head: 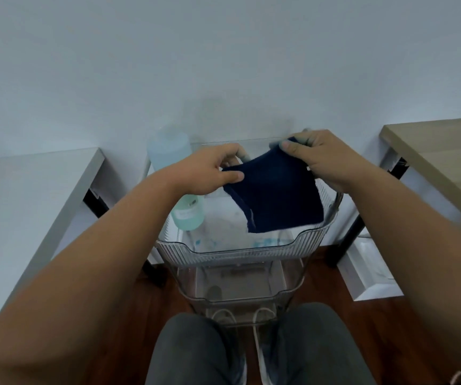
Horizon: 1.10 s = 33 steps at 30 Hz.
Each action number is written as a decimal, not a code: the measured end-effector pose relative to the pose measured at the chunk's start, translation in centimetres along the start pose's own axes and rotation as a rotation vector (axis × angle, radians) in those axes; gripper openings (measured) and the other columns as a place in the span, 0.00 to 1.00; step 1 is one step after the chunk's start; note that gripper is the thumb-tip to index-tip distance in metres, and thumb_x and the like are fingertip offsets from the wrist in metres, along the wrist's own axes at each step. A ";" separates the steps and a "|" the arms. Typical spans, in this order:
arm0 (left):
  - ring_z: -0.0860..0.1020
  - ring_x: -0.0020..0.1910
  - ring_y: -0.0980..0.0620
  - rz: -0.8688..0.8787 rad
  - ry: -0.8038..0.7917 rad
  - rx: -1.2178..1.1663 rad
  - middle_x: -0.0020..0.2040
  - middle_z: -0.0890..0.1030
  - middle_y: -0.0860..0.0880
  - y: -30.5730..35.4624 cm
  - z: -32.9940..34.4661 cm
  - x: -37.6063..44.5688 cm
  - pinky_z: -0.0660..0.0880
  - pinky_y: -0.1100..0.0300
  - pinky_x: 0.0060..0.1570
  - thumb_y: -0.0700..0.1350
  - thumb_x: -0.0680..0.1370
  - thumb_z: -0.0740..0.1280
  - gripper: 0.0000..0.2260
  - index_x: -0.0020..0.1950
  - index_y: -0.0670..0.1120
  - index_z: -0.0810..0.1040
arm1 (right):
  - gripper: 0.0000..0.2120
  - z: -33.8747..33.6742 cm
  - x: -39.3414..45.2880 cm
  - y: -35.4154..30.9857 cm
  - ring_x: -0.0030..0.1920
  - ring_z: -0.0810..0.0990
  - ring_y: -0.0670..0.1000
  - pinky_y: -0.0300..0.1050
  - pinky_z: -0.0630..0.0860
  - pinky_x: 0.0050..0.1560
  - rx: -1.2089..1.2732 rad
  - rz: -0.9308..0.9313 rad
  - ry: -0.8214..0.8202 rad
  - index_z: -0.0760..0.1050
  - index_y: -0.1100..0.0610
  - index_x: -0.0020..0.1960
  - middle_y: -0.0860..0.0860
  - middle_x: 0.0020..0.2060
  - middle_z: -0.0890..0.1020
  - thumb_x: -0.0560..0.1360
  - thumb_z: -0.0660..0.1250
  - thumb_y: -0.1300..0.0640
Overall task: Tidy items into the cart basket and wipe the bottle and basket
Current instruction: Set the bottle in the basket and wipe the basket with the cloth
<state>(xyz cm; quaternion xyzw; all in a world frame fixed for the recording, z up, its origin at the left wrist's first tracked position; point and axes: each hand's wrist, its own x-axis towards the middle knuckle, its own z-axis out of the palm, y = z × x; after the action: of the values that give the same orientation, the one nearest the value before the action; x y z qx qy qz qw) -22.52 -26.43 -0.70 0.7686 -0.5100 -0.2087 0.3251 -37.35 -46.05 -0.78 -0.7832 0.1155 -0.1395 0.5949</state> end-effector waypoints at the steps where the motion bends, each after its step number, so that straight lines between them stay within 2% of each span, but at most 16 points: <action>1: 0.80 0.45 0.51 -0.021 -0.016 0.015 0.48 0.83 0.50 -0.3 0.2 0.1 0.76 0.58 0.45 0.43 0.79 0.67 0.09 0.55 0.56 0.76 | 0.09 0.1 0.0 0.6 0.50 0.80 0.49 0.44 0.80 0.37 -0.019 0.077 0.008 0.84 0.52 0.49 0.51 0.49 0.83 0.78 0.65 0.52; 3: 0.79 0.41 0.54 -0.077 -0.040 0.005 0.46 0.82 0.51 -0.9 1.1 0.7 0.75 0.63 0.41 0.42 0.80 0.65 0.07 0.56 0.53 0.76 | 0.09 0.5 0.1 1.5 0.43 0.81 0.50 0.46 0.79 0.36 -0.058 0.220 0.046 0.82 0.55 0.48 0.56 0.48 0.83 0.78 0.65 0.52; 5: 0.78 0.45 0.52 -0.122 -0.044 0.066 0.48 0.80 0.52 -1.3 2.6 1.8 0.72 0.64 0.41 0.43 0.80 0.65 0.09 0.60 0.51 0.74 | 0.11 1.0 0.7 2.5 0.44 0.81 0.55 0.46 0.77 0.40 -0.345 0.272 0.115 0.81 0.59 0.50 0.59 0.49 0.83 0.78 0.65 0.52; 7: 0.76 0.55 0.47 -0.173 -0.060 0.264 0.57 0.77 0.48 -1.8 4.3 2.8 0.70 0.61 0.49 0.45 0.80 0.65 0.17 0.68 0.49 0.70 | 0.14 2.0 1.1 3.3 0.52 0.79 0.60 0.48 0.74 0.47 -0.835 0.251 0.193 0.77 0.60 0.59 0.61 0.56 0.80 0.78 0.63 0.53; 9: 0.71 0.65 0.43 -0.229 -0.096 0.471 0.68 0.69 0.44 -2.5 5.8 3.1 0.70 0.53 0.61 0.50 0.79 0.66 0.25 0.74 0.49 0.63 | 0.16 3.3 1.1 3.9 0.53 0.77 0.61 0.48 0.71 0.45 -1.030 0.255 0.207 0.71 0.61 0.64 0.61 0.57 0.77 0.79 0.62 0.55; 12: 0.68 0.68 0.42 -0.196 -0.065 0.646 0.72 0.65 0.45 -3.2 6.7 1.9 0.69 0.47 0.65 0.54 0.78 0.66 0.27 0.75 0.52 0.63 | 0.14 5.6 0.7 5.5 0.49 0.78 0.57 0.46 0.71 0.41 -1.120 0.299 0.063 0.73 0.59 0.61 0.58 0.55 0.78 0.78 0.62 0.55; 16: 0.73 0.58 0.45 0.026 0.161 0.823 0.63 0.74 0.49 -2.5 6.0 -0.6 0.71 0.54 0.52 0.50 0.79 0.64 0.15 0.65 0.53 0.74 | 0.13 7.8 0.4 6.9 0.48 0.77 0.55 0.46 0.70 0.41 -1.238 0.428 -0.112 0.76 0.57 0.58 0.54 0.54 0.79 0.77 0.62 0.51; 18: 0.76 0.47 0.45 0.259 0.352 0.761 0.51 0.79 0.48 -1.7 5.1 -2.2 0.71 0.56 0.41 0.43 0.76 0.67 0.08 0.54 0.49 0.82 | 0.16 8.4 0.8 7.3 0.48 0.76 0.55 0.47 0.71 0.42 -1.254 0.493 -0.182 0.75 0.57 0.60 0.54 0.56 0.78 0.77 0.62 0.49; 20: 0.75 0.40 0.46 0.422 0.605 0.672 0.46 0.79 0.47 -1.9 3.7 -3.9 0.71 0.55 0.39 0.38 0.73 0.68 0.06 0.47 0.46 0.83 | 0.21 9.3 1.5 7.6 0.55 0.77 0.58 0.50 0.76 0.49 -1.246 0.543 -0.239 0.72 0.58 0.65 0.56 0.60 0.77 0.77 0.61 0.47; 22: 0.75 0.44 0.45 0.329 0.824 0.634 0.55 0.77 0.45 -3.0 2.5 -5.3 0.70 0.53 0.45 0.41 0.72 0.68 0.08 0.50 0.46 0.82 | 0.33 10.3 2.1 8.2 0.65 0.70 0.63 0.59 0.71 0.63 -1.217 0.666 -0.286 0.60 0.58 0.75 0.60 0.71 0.66 0.77 0.60 0.42; 24: 0.73 0.56 0.40 0.053 0.926 0.636 0.66 0.69 0.44 -4.4 1.9 -6.3 0.66 0.48 0.56 0.47 0.71 0.68 0.18 0.61 0.47 0.77 | 0.43 11.2 2.0 8.9 0.73 0.57 0.69 0.65 0.57 0.70 -1.164 0.824 -0.260 0.43 0.54 0.78 0.62 0.77 0.46 0.75 0.62 0.39; 25: 0.69 0.62 0.38 -0.084 0.933 0.619 0.70 0.65 0.44 -5.0 1.7 -6.6 0.64 0.45 0.61 0.50 0.72 0.68 0.23 0.66 0.49 0.72 | 0.45 11.5 1.8 9.4 0.74 0.52 0.70 0.67 0.52 0.71 -1.132 0.872 -0.236 0.38 0.51 0.78 0.61 0.77 0.41 0.74 0.63 0.39; 27: 0.61 0.71 0.38 -0.231 0.907 0.517 0.75 0.58 0.45 -5.7 1.4 -7.1 0.61 0.39 0.67 0.57 0.72 0.71 0.34 0.74 0.51 0.61 | 0.46 12.0 1.5 10.3 0.75 0.47 0.68 0.68 0.47 0.72 -1.048 0.919 -0.185 0.36 0.48 0.77 0.59 0.77 0.38 0.74 0.65 0.40; 29: 0.56 0.75 0.42 -0.252 0.857 0.367 0.77 0.54 0.46 -6.3 0.5 -7.2 0.58 0.40 0.71 0.62 0.69 0.73 0.46 0.78 0.52 0.51 | 0.46 12.0 1.4 10.9 0.75 0.44 0.67 0.67 0.48 0.72 -0.964 0.954 -0.135 0.36 0.48 0.77 0.57 0.77 0.38 0.74 0.65 0.42; 31: 0.54 0.77 0.46 -0.252 0.790 0.196 0.79 0.52 0.48 -6.7 -0.5 -6.9 0.56 0.45 0.72 0.64 0.66 0.74 0.53 0.79 0.54 0.43 | 0.45 11.8 1.5 10.8 0.75 0.44 0.66 0.67 0.50 0.71 -0.972 0.989 -0.138 0.36 0.51 0.78 0.59 0.77 0.41 0.75 0.64 0.45; 33: 0.55 0.77 0.50 -0.224 0.689 -0.089 0.80 0.51 0.49 -6.7 -1.5 -6.6 0.57 0.48 0.72 0.58 0.68 0.76 0.53 0.79 0.58 0.40 | 0.40 11.5 1.7 10.2 0.75 0.48 0.65 0.68 0.52 0.71 -1.017 0.988 -0.195 0.43 0.57 0.78 0.60 0.77 0.48 0.76 0.63 0.52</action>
<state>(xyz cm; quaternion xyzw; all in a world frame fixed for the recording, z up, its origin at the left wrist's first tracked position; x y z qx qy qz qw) -19.79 -18.15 -4.55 0.8299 -0.2737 0.0064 0.4861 -31.80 -39.02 -13.42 -0.8285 0.4536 0.2882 0.1574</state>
